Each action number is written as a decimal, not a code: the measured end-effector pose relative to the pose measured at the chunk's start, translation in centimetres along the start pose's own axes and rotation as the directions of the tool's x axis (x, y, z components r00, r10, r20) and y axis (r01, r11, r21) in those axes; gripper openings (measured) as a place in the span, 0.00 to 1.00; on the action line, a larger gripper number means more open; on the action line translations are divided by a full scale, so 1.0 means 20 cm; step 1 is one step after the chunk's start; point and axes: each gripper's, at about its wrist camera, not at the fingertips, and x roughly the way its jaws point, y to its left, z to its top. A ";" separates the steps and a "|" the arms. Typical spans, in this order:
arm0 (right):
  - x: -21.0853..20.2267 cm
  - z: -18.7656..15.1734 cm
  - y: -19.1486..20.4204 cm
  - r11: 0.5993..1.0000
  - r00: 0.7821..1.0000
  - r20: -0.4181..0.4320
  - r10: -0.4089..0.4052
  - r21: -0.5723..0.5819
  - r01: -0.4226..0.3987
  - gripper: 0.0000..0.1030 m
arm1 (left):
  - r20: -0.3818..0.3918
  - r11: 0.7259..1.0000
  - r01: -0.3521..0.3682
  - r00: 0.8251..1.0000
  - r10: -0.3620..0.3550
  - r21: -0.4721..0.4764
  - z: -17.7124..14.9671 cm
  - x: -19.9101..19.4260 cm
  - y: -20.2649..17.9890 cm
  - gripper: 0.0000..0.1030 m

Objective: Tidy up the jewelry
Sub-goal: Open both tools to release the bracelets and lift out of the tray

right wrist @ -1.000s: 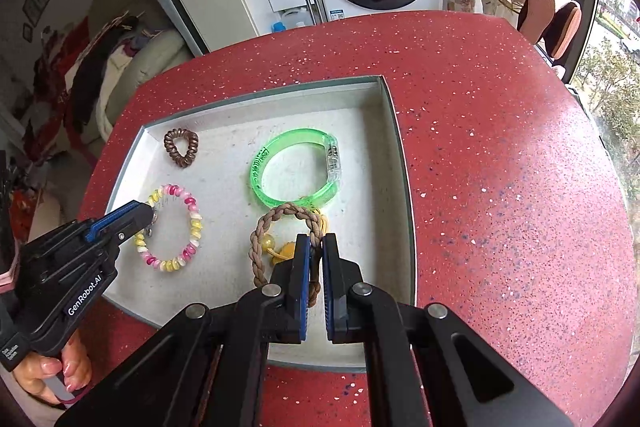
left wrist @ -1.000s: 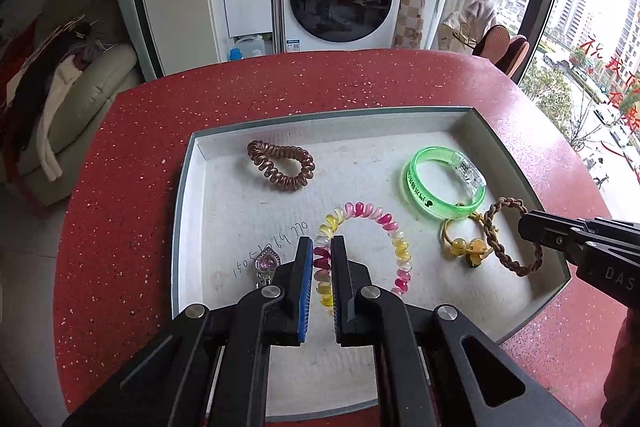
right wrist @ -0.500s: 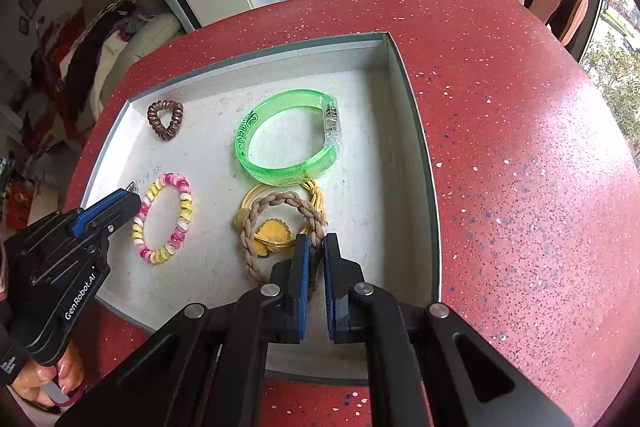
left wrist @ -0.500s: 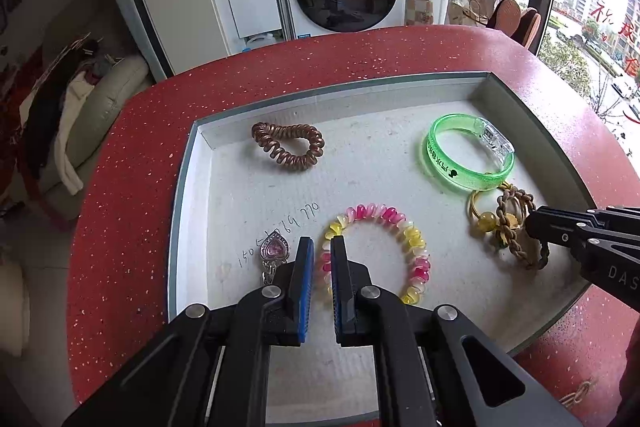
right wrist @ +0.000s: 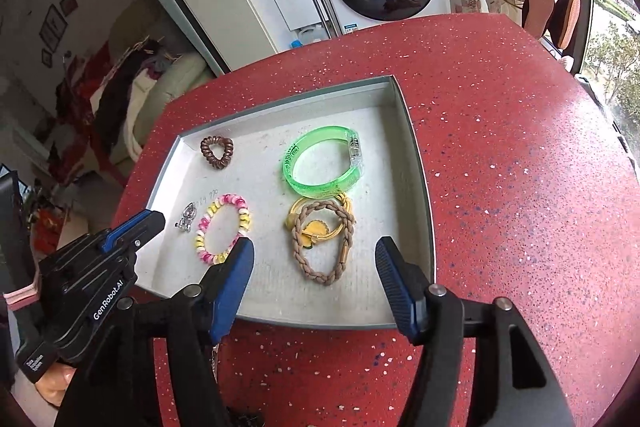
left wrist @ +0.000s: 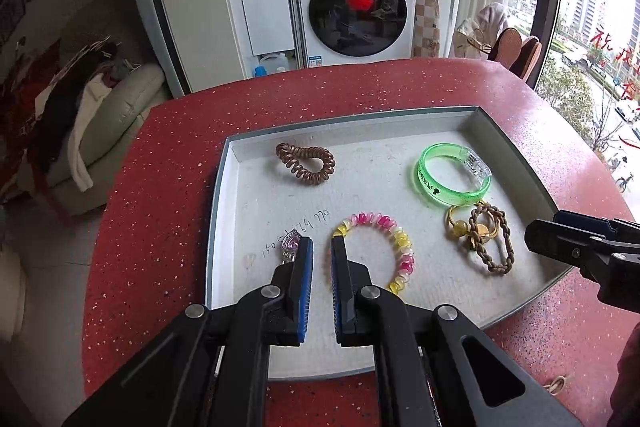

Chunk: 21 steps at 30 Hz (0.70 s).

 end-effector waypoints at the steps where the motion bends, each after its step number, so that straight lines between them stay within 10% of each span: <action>1: -0.02 -0.01 0.00 1.000 1.000 0.007 0.003 0.001 -0.003 0.65 | 0.007 1.000 0.002 1.000 -0.002 -0.001 0.00 -0.02 0.00 0.26; 21: -0.30 -0.30 0.09 0.999 0.997 0.065 0.041 0.011 -0.042 0.74 | 0.037 0.998 0.042 0.998 -0.041 -0.044 -0.24 -0.34 0.02 0.26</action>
